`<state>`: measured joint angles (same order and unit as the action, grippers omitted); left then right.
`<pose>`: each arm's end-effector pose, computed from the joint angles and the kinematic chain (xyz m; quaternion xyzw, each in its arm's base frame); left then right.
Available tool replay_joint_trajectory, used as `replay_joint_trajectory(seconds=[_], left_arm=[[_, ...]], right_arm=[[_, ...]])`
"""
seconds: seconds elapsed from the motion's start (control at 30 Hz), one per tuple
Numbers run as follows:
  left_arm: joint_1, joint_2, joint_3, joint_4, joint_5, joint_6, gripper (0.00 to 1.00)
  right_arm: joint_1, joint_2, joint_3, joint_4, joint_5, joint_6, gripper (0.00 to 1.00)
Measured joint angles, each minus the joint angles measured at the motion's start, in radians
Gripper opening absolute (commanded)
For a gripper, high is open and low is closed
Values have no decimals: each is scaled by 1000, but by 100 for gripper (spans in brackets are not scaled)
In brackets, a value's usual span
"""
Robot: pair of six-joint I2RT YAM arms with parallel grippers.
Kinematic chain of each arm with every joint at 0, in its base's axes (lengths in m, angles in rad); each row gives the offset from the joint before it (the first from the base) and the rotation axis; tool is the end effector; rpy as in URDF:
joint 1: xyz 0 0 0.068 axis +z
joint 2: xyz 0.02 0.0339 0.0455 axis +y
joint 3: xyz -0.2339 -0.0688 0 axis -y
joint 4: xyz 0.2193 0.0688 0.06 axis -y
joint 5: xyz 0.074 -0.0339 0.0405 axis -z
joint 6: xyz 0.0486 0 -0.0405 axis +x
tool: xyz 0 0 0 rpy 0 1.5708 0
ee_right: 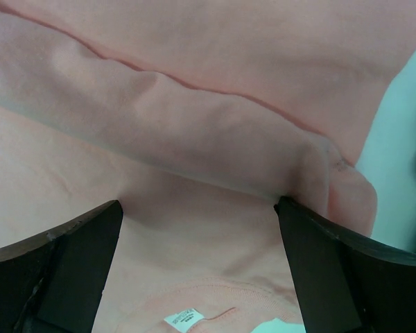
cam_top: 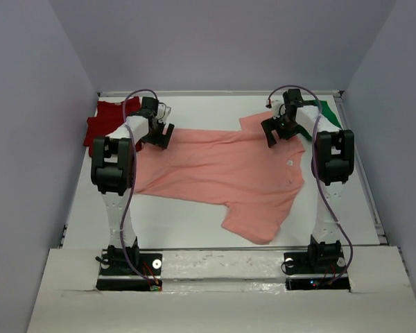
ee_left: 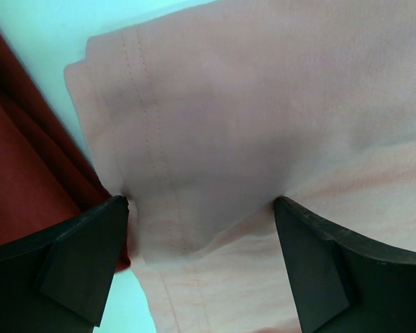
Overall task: Fold and stack the t-shirts
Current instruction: Flatten out the tshirt
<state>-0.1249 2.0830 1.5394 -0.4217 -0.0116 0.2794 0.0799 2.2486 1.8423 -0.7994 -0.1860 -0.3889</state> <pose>0.4199 -0.0522 0.1545 0.1899 0.9354 0.0285 0.2968 0.4332 0.0437 0.1504 -0.2438 0.9484 0.0624 0.1927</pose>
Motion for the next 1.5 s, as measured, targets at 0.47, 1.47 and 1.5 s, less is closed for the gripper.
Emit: replay_joint_trajectory(seconds=[0.47, 1.47, 1.5], left_arm=[[5, 141, 221, -42, 18, -49, 99], [21, -462, 60, -177, -30, 17, 99], [21, -491, 0, -179, -25, 19, 99]], right_arm=[[-2, 196, 325, 37, 213, -46, 100], [-34, -526, -6, -198, -107, -29, 100], [-34, -568, -72, -202, -127, -26, 100]])
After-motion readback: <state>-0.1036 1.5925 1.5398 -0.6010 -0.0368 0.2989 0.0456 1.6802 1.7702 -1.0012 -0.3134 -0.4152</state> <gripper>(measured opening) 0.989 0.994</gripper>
